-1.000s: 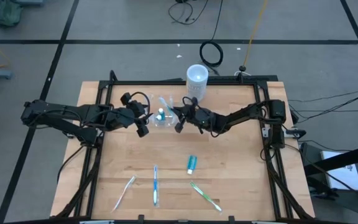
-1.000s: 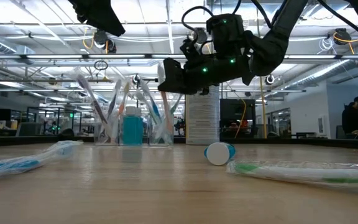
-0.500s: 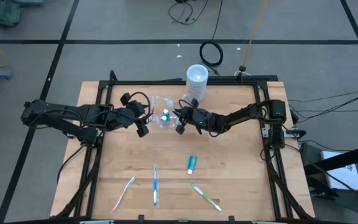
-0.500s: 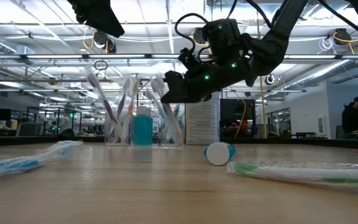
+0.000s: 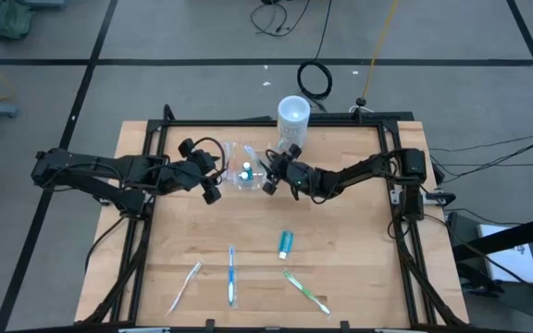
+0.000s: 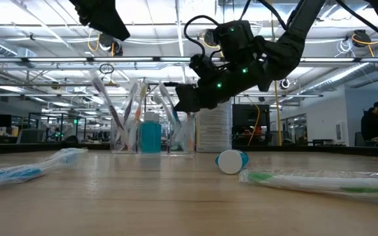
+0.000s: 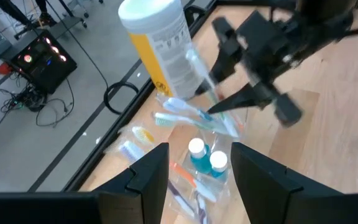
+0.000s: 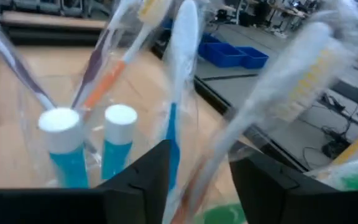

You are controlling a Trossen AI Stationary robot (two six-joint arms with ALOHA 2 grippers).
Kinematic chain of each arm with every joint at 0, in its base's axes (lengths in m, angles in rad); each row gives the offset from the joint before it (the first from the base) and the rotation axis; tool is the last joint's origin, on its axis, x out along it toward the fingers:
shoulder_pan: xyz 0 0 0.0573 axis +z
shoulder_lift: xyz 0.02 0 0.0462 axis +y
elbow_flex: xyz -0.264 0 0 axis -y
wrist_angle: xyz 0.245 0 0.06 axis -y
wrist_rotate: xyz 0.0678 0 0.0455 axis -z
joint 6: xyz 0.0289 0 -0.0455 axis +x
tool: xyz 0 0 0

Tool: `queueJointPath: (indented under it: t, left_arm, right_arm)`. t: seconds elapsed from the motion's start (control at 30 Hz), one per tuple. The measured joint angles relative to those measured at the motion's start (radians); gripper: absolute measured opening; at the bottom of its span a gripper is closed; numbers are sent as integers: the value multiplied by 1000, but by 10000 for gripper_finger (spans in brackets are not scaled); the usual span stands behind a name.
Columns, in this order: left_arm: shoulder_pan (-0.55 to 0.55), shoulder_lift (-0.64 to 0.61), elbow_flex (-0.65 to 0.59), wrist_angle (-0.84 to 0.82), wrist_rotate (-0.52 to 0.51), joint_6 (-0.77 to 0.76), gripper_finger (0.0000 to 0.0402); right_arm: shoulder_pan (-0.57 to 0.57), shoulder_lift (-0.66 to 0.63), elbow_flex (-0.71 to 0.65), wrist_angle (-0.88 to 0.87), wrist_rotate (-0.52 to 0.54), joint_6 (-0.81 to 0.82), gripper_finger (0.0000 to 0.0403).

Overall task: Pick & Place toothbrushing station
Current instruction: Put the blue mouthwash into the transparent organizer

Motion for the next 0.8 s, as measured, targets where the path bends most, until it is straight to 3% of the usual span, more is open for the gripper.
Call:
queueJointPath:
  t: [0.27, 0.43, 0.63, 0.8]
  left_arm:
    - [0, 2, 0, -72, -1, -81, 179]
    - [-13, 2, 0, -72, -1, -130, 180]
    - [-72, 45, 0, -82, 2, -223, 180]
    - [-145, 99, -1, -111, 115, -289, 179]
  right_arm:
    - [49, -113, 0, -192, -2, -25, 195]
    - [76, -211, 0, -379, -1, -4, 198]
    - [86, -335, 0, -472, -1, -56, 194]
    - [86, -422, 0, -546, -1, -46, 190]
